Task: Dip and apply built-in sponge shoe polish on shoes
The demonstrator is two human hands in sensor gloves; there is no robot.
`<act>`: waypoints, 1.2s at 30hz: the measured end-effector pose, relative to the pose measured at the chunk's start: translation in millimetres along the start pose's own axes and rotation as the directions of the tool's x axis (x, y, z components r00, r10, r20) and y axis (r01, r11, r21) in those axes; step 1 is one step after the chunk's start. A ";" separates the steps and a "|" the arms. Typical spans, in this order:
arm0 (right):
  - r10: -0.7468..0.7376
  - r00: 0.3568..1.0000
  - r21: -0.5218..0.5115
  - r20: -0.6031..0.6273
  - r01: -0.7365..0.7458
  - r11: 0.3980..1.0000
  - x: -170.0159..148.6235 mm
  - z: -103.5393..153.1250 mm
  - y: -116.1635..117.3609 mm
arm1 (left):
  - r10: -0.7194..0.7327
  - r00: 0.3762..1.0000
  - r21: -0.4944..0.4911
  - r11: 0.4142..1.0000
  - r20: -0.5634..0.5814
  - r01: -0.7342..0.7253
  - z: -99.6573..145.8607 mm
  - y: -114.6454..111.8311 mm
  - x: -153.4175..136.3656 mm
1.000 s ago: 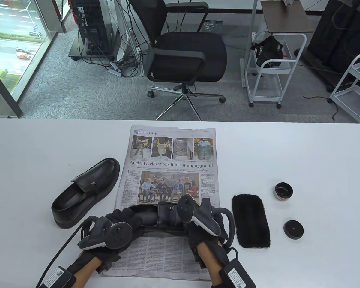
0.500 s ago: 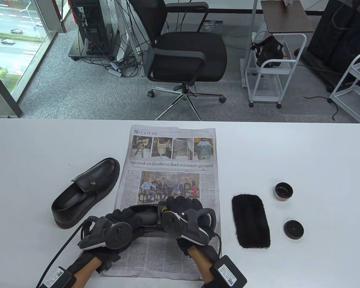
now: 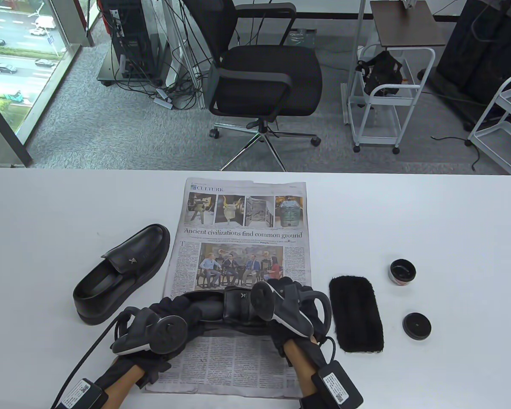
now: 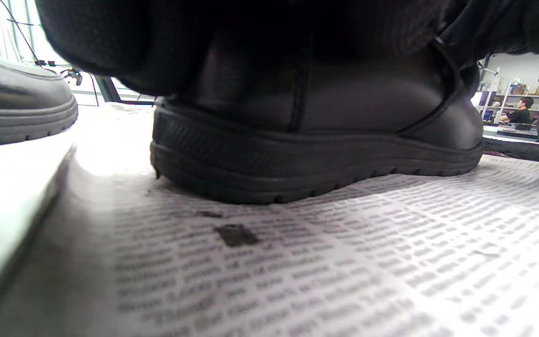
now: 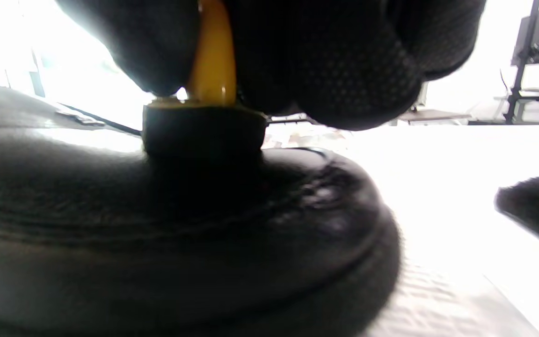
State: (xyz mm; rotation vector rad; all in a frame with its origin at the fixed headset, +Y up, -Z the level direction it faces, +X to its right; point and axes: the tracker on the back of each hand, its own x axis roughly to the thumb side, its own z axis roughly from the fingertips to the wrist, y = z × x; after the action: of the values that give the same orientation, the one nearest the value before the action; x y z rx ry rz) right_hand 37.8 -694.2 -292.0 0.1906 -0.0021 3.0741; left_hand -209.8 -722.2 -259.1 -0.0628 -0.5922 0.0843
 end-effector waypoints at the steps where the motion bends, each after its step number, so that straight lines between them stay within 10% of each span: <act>1: 0.000 1.000 0.022 -0.020 0.000 1.000 -1.9 1.1 -1.6 | 0.000 1.000 0.000 1.000 0.000 0.000 0.0 0.0 0.0; 13: -0.151 0.988 0.246 0.040 0.136 0.960 15.9 10.8 -6.1 | 0.002 1.000 0.000 1.000 -0.001 -0.002 0.1 -0.4 -0.2; 22: -0.270 0.940 -0.016 0.210 0.279 0.960 46.6 14.9 -3.1 | 0.002 1.000 0.000 1.000 -0.001 -0.002 0.2 -0.5 -0.2; 28: -0.099 0.978 -0.144 0.182 0.126 0.981 55.1 7.3 1.0 | 0.002 1.000 0.000 1.000 -0.001 -0.002 0.2 -0.5 -0.2; 36: 0.033 0.999 -0.054 -0.006 -0.033 0.998 26.2 -1.5 8.6 | 0.002 1.000 0.000 1.000 -0.002 -0.002 0.1 -0.3 -0.1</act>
State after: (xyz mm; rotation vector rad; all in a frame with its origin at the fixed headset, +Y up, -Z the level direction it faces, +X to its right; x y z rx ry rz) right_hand 11.1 -701.2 -290.2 0.1818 -0.0895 3.1032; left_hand -210.0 -722.5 -259.0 -0.0634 -0.5900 0.0866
